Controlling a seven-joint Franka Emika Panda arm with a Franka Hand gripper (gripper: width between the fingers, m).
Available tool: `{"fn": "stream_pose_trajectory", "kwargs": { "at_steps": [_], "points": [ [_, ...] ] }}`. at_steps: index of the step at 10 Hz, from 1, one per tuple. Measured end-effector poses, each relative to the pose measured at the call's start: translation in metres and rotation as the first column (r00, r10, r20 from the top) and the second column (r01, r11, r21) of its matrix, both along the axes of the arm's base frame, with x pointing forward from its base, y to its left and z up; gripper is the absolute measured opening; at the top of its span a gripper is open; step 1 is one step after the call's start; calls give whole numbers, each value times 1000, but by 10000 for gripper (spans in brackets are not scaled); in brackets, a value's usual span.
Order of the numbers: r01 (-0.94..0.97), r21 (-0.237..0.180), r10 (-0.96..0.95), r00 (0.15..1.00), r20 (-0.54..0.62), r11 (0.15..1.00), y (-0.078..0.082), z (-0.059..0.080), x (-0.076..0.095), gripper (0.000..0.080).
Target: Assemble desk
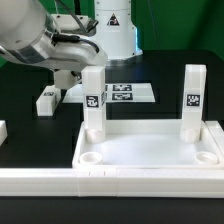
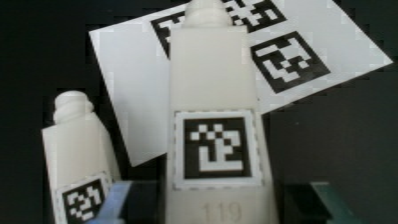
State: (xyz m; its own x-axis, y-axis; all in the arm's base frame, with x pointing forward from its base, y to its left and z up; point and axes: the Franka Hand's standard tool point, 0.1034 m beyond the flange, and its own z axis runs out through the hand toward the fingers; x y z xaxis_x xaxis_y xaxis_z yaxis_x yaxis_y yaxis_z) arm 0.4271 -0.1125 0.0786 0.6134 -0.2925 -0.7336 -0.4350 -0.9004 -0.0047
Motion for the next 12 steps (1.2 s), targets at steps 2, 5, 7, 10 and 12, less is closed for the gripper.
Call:
{"fn": "stream_pose_trajectory", "kwargs": {
  "at_steps": [2, 5, 7, 10, 12],
  "points": [
    [-35, -43, 42, 986, 160, 998, -3, 8, 15, 288],
    [-40, -78, 65, 938, 340, 996, -11, 44, 50, 288],
    [-6, -126, 62, 895, 442, 992, -4, 57, 62, 288],
    [21, -205, 108, 796, 596, 979, -6, 55, 68, 288],
    [14, -273, 188, 691, 698, 962, -12, 69, 87, 288]
  ]
}}
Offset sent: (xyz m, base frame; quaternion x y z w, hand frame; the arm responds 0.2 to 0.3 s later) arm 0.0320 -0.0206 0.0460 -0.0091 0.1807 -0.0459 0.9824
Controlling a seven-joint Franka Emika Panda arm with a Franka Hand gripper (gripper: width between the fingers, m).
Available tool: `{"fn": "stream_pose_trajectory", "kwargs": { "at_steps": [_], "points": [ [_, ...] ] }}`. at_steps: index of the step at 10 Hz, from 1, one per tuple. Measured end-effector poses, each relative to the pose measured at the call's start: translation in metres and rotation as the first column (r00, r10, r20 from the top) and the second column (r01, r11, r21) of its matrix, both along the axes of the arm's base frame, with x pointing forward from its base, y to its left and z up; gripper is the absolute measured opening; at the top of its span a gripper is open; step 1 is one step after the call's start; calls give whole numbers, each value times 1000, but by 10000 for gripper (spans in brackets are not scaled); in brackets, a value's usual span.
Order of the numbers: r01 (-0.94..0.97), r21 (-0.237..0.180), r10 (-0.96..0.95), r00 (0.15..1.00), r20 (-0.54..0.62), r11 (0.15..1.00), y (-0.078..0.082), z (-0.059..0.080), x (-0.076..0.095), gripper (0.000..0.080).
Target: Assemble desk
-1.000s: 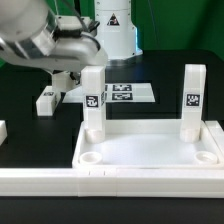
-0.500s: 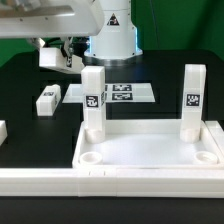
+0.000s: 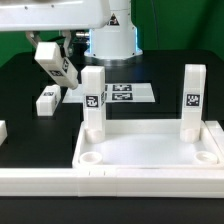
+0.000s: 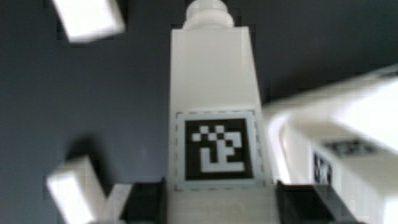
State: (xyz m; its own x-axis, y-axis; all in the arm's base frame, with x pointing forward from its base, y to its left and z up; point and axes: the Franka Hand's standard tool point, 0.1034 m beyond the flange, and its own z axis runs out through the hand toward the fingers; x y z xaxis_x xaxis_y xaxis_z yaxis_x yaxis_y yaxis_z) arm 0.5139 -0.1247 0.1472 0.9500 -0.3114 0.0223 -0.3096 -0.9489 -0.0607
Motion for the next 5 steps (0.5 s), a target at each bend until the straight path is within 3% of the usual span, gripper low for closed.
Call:
{"fn": "stream_pose_trajectory", "kwargs": {
  "at_steps": [2, 3, 4, 5],
  "points": [
    [-5, -46, 10, 994, 107, 999, -2, 10, 15, 288],
    [2, -76, 10, 986, 166, 997, -4, 8, 16, 288],
    [-1, -61, 10, 991, 136, 998, -2, 5, 11, 288],
    [-9, -72, 19, 989, 148, 997, -1, 5, 18, 288]
  ]
}}
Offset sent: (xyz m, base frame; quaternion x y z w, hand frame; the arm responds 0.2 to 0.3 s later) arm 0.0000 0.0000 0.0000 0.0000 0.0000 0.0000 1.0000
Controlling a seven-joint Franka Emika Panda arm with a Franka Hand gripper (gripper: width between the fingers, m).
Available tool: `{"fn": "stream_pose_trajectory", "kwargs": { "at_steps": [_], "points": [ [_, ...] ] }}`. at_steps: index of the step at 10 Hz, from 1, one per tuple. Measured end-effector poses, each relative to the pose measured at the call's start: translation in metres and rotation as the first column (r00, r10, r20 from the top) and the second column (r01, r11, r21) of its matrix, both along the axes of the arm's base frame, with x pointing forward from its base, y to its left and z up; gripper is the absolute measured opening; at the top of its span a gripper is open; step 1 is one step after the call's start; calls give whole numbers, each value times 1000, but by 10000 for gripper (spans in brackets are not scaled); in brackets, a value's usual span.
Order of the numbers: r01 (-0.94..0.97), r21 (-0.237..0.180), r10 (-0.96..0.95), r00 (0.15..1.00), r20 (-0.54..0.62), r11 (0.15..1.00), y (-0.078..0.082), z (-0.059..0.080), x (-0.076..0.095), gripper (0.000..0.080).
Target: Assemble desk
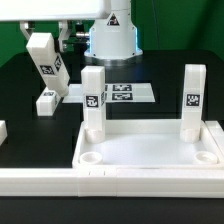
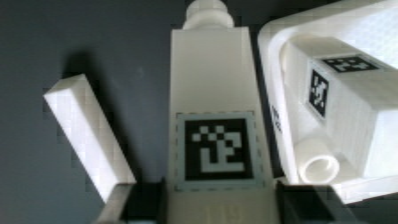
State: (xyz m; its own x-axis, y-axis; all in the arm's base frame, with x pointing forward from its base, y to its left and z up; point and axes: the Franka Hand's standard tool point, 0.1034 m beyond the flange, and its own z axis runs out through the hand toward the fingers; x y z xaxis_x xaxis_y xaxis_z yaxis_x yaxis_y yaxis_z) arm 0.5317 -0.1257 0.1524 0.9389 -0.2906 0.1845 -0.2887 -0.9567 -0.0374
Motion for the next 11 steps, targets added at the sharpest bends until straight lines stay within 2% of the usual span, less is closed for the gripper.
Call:
{"fn": "stream_pose_trajectory", "kwargs": {
  "at_steps": [3, 4, 5, 7, 8, 9, 11],
  "points": [
    [-68, -44, 70, 996, 53, 997, 21, 1, 54, 288],
    [-78, -56, 81, 994, 67, 995, 22, 1, 63, 288],
    [-76, -62, 80, 994, 73, 995, 20, -1, 61, 288],
    [-70, -114, 88, 984, 155, 991, 16, 1, 65, 288],
    [-70, -128, 92, 980, 176, 989, 18, -2, 63, 288],
    [-61, -112, 80, 980, 182, 992, 30, -2, 65, 288],
    [-31, -70, 45, 977, 209, 997, 69, 0, 82, 288]
  ]
}}
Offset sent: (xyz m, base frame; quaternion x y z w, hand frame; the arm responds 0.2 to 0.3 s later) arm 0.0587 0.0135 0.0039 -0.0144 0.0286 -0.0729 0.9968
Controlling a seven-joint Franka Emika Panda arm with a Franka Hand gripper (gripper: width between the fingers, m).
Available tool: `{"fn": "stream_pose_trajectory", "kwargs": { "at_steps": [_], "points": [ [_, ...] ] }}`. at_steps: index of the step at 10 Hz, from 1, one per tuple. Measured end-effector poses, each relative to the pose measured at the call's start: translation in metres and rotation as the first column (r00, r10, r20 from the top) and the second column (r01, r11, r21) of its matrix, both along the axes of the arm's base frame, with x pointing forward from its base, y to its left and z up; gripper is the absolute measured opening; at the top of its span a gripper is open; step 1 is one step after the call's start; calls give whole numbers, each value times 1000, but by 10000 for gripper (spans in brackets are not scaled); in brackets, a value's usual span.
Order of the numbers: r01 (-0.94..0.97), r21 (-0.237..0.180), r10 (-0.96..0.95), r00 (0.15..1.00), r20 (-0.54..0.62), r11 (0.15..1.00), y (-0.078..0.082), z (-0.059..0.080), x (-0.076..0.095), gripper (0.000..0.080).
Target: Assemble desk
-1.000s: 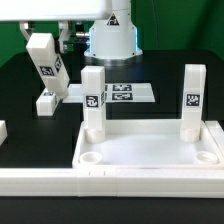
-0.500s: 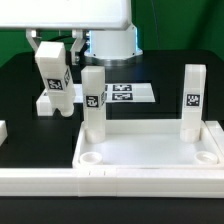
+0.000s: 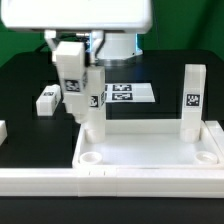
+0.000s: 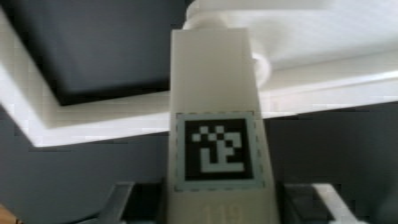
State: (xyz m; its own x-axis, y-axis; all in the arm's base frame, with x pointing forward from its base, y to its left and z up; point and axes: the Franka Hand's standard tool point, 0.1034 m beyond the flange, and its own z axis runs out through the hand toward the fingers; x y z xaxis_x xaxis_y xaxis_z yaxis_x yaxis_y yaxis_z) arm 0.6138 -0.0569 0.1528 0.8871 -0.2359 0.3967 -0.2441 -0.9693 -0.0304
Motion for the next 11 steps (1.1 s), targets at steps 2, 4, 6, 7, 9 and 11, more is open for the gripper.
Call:
{"fn": "stream_pose_trajectory", "kwargs": {
  "at_steps": [2, 4, 6, 7, 9, 11],
  "points": [
    [-37, -3, 37, 998, 41, 999, 45, -1, 28, 288],
    [-42, -6, 42, 998, 38, 999, 44, -3, 27, 288],
    [-44, -6, 44, 998, 37, 999, 45, -4, 27, 288],
    [-57, -4, 57, 998, 41, 998, 55, -2, 29, 288],
    [-85, 13, 84, 994, 68, 996, 96, 5, 49, 288],
    [-104, 2, 104, 991, 83, 995, 106, 2, 54, 288]
  ]
}}
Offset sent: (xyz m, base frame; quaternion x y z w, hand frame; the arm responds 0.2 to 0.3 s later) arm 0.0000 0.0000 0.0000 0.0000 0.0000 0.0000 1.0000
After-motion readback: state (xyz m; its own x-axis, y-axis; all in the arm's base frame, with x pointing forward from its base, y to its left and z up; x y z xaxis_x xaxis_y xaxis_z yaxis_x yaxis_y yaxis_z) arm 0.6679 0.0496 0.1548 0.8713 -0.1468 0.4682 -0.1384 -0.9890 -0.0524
